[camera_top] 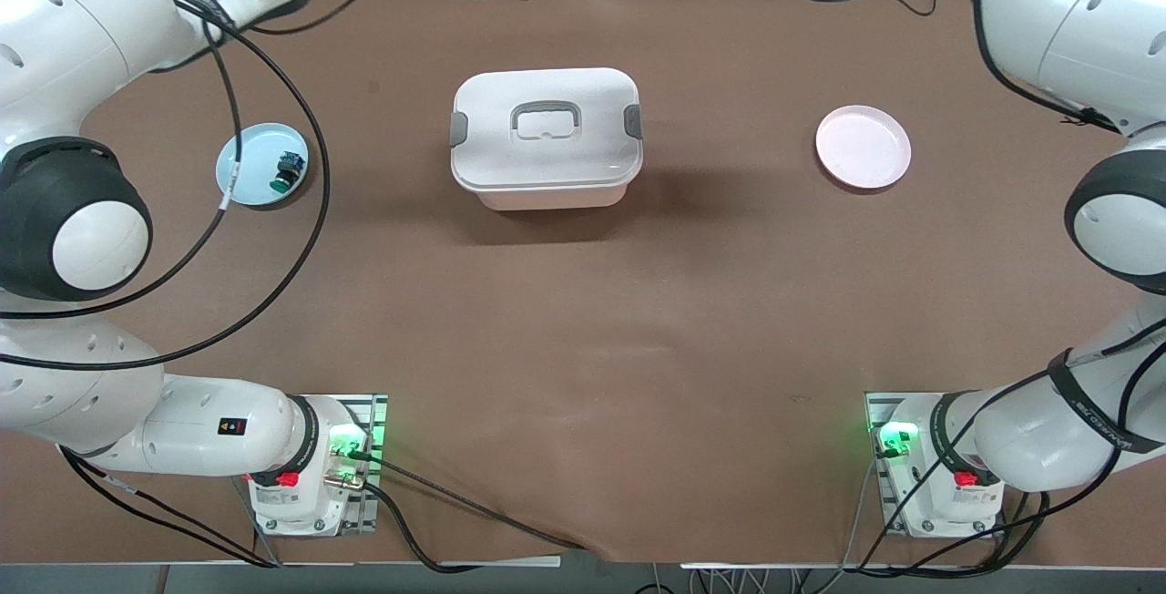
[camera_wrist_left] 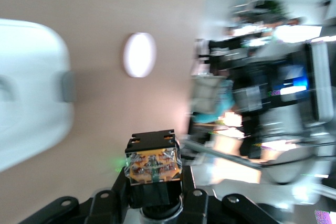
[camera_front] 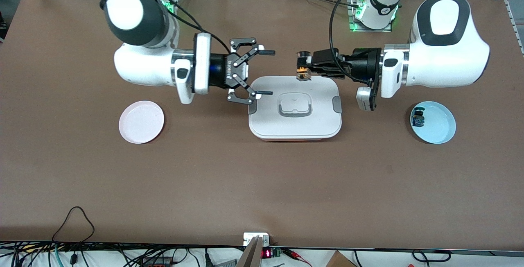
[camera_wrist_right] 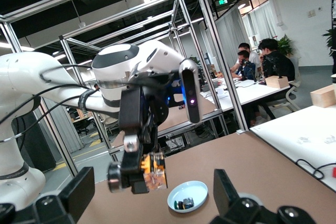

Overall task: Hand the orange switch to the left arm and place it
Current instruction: 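Carry the switch toward the blue plate while the right gripper withdraws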

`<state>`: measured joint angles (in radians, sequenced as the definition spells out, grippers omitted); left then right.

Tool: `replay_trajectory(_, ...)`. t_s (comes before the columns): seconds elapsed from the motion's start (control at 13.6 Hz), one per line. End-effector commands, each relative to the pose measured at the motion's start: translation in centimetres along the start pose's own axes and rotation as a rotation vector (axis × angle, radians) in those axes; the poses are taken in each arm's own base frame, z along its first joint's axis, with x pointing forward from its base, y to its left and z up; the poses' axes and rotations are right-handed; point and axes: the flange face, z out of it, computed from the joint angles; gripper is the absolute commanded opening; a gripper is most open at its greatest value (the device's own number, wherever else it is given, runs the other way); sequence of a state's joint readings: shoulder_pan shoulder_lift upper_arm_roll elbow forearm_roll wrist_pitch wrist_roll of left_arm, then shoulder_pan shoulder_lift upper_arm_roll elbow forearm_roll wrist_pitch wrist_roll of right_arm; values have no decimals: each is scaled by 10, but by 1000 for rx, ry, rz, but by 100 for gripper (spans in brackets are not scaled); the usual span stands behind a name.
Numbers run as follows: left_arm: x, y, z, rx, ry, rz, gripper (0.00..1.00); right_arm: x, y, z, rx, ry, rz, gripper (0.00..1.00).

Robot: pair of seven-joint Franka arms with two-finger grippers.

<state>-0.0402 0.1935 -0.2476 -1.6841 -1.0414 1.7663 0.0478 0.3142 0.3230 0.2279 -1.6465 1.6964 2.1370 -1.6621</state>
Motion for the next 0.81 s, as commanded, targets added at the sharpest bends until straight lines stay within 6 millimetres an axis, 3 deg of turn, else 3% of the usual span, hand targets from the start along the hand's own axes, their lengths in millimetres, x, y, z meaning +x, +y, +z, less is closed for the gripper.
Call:
replay_trajectory(0.0,-6,3,-22,278,-46,133,14,-13,7,-46,34,-67,-20,100)
replay_trajectory(0.37,-4,-34,-39,637,-187,377,14,-29,39,-138,64,-275,-50,100)
replay_trajectory(0.52,-5,-54,-53,781,-268,429,14,-30,44,-161,22,-354,30,100)
replay_trajectory(0.74,2,-89,-72,968,-463,616,14,-24,46,-175,-73,-418,303,100)
